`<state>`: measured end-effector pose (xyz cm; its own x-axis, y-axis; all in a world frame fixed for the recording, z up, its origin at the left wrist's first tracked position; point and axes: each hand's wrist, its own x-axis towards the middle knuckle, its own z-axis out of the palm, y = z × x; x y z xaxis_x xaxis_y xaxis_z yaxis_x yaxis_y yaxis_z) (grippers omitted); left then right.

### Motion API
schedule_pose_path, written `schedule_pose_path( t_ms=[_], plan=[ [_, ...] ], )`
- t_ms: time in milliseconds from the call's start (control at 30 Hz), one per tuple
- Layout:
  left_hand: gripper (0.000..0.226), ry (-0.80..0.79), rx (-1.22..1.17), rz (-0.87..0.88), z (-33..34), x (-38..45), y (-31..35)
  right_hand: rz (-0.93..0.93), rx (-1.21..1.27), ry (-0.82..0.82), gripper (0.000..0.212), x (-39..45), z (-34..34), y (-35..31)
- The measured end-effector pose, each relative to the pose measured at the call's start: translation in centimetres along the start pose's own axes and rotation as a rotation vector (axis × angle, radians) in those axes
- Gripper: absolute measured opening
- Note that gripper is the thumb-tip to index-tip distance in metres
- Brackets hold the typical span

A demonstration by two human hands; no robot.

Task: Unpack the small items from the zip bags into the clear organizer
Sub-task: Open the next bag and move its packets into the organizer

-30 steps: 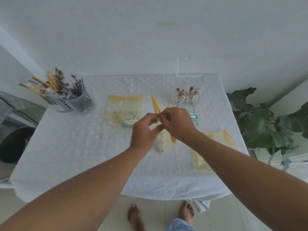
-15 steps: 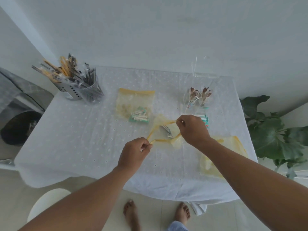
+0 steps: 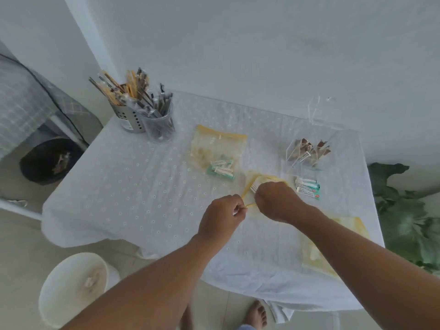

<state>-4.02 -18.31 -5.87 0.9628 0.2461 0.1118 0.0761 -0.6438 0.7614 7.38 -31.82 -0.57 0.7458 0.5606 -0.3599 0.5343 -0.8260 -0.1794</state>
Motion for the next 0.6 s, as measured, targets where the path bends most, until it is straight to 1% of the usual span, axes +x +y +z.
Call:
schedule_pose_path(
  t_ms=[33,67,100,133,200,300,367,467,600],
  plan=[
    [0.01,-0.011,0.008,0.002,0.1,0.0,0.0,0.06,-0.033,-0.118,0.022,0.9,0.6,0.5],
    [0.009,-0.023,0.018,0.004,0.2,-0.1,0.1,0.092,-0.058,-0.194,0.023,1.7,1.0,1.0],
    [0.009,-0.032,0.026,0.007,0.3,-0.1,0.3,0.11,-0.069,-0.227,0.025,2.3,1.4,1.4],
    [0.009,-0.042,0.033,0.012,0.4,-0.1,0.5,0.117,-0.08,-0.224,0.028,2.7,1.7,1.7],
    [0.009,-0.064,0.053,0.034,0.8,0.0,0.9,0.133,-0.133,-0.198,0.031,3.0,2.2,2.0],
    [0.01,-0.099,0.098,0.07,1.2,0.3,1.8,0.139,-0.297,-0.137,0.026,3.7,2.8,2.2],
    [0.009,-0.108,0.121,0.077,1.3,0.6,2.4,0.157,-0.322,-0.125,0.025,4.1,3.2,2.0],
    [0.008,-0.124,0.151,0.078,1.2,1.0,2.6,0.158,-0.264,-0.083,0.022,4.5,4.0,1.4],
    [0.01,-0.139,0.193,0.05,0.8,1.3,1.5,0.103,-0.142,0.056,0.024,4.3,5.5,1.9]
  ],
)
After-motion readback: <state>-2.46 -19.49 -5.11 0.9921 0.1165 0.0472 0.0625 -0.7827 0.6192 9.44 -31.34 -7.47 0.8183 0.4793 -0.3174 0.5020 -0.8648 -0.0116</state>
